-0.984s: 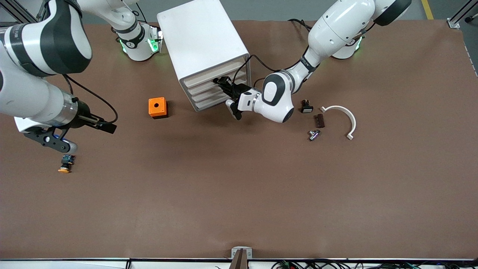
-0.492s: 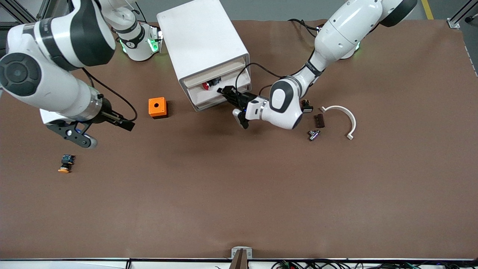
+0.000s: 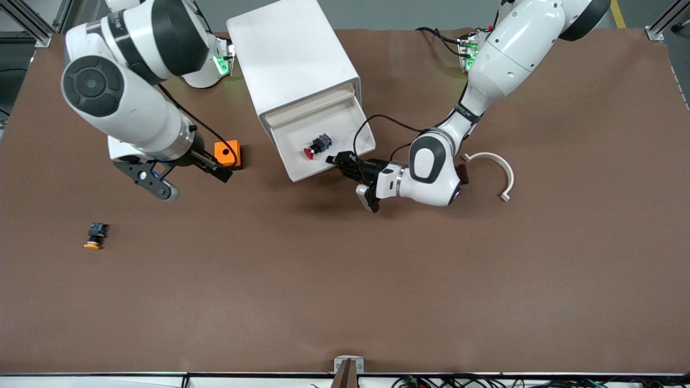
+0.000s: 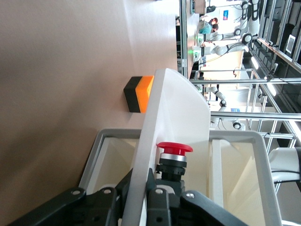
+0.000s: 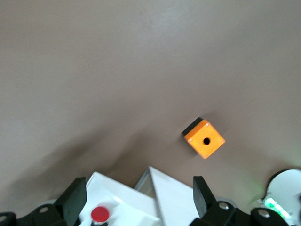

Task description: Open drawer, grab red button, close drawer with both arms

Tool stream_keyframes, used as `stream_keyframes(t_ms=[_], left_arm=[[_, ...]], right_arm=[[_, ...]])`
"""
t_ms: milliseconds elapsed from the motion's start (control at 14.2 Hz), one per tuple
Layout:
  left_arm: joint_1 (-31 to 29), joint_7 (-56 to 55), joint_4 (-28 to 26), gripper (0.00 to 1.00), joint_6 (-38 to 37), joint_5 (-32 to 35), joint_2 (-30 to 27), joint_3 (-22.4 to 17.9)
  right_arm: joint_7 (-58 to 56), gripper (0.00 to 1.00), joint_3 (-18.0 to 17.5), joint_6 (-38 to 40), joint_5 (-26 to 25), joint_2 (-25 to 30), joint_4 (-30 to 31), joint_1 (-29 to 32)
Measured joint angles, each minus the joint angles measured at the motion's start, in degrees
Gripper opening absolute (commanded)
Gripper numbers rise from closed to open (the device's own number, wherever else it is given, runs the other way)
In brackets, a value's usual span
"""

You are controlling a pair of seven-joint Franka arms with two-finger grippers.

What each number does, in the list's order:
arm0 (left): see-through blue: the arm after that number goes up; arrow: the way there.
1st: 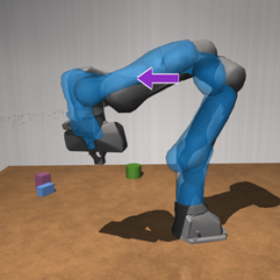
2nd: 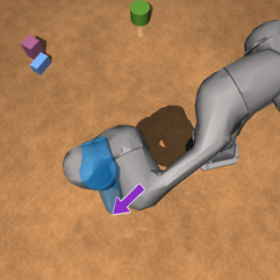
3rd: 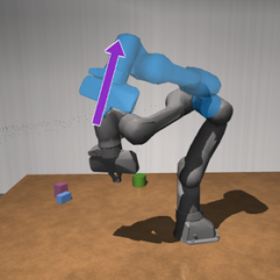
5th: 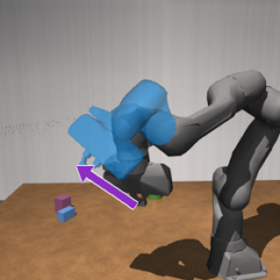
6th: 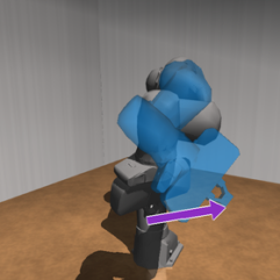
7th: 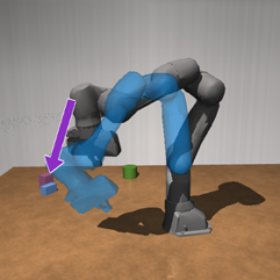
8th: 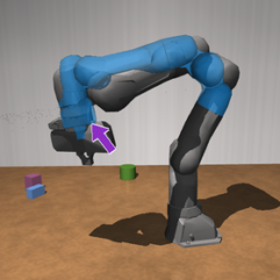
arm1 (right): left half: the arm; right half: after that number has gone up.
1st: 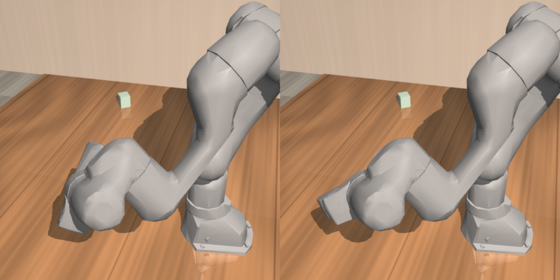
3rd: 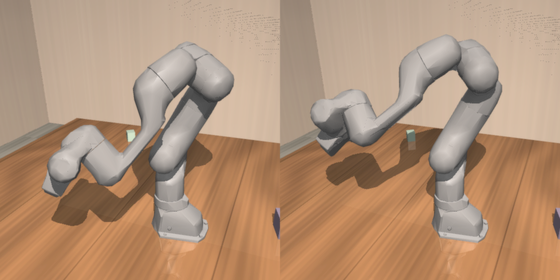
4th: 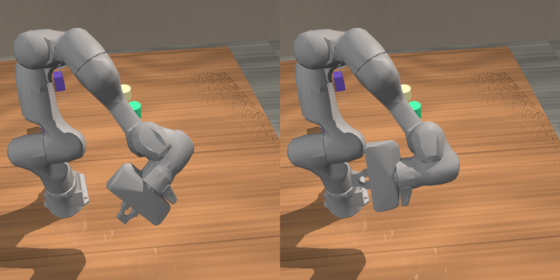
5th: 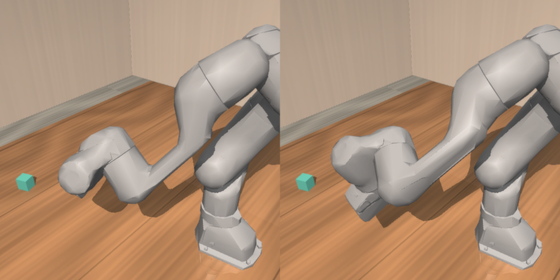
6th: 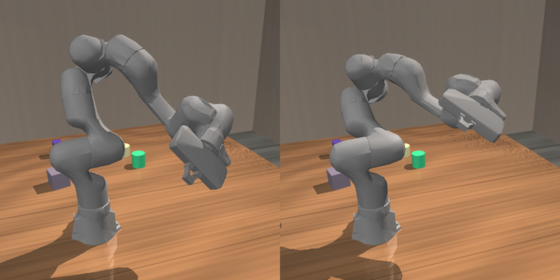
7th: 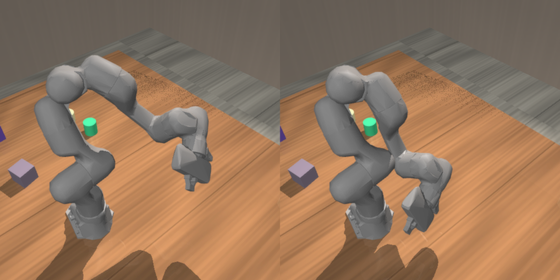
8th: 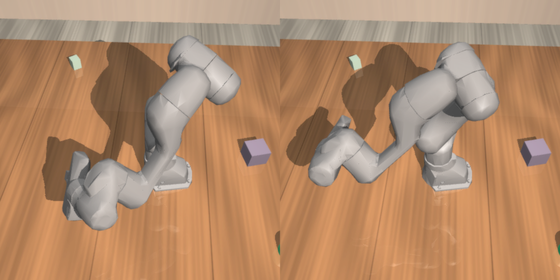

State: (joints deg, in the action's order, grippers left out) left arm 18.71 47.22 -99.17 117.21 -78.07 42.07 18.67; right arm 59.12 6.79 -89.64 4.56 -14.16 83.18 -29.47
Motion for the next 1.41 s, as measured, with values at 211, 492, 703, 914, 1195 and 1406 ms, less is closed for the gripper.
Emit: stream_keyframes(t_ms=[211,492,703,914,1195,1406], left_arm=[[-0.16,-0.07,1.20,1.00,-0.55,-0.13,0.92,-0.45],[-0.14,-6.69,1.61,1.00,1.35,0.23,1.29,-1.35],[-0.49,-18.64,4.56,1.00,1.45,9.86,1.29,-2.66],[-2.53,-32.14,10.03,1.00,-0.34,24.25,1.16,-3.12],[-7.15,-39.00,14.93,1.00,-7.25,35.75,0.43,-3.28],[-8.93,-43.49,17.27,1.00,-8.37,51.06,-0.79,-3.28]], right_arm=[[9.58,1.00,-0.12,-3.10,0.08,-0.57,0.16,-4.87],[19.10,1.00,-0.17,-7.87,0.08,-3.69,0.41,-9.91],[23.27,1.00,-0.17,-10.76,0.08,-5.95,0.44,-11.70],[24.78,1.00,-0.17,-13.79,1.04,-8.07,0.77,-13.45],[27.86,1.00,-0.18,-20.18,1.59,-9.47,3.29,-15.90],[28.87,1.00,-0.18,-20.77,1.60,-10.53,4.43,-17.04]])
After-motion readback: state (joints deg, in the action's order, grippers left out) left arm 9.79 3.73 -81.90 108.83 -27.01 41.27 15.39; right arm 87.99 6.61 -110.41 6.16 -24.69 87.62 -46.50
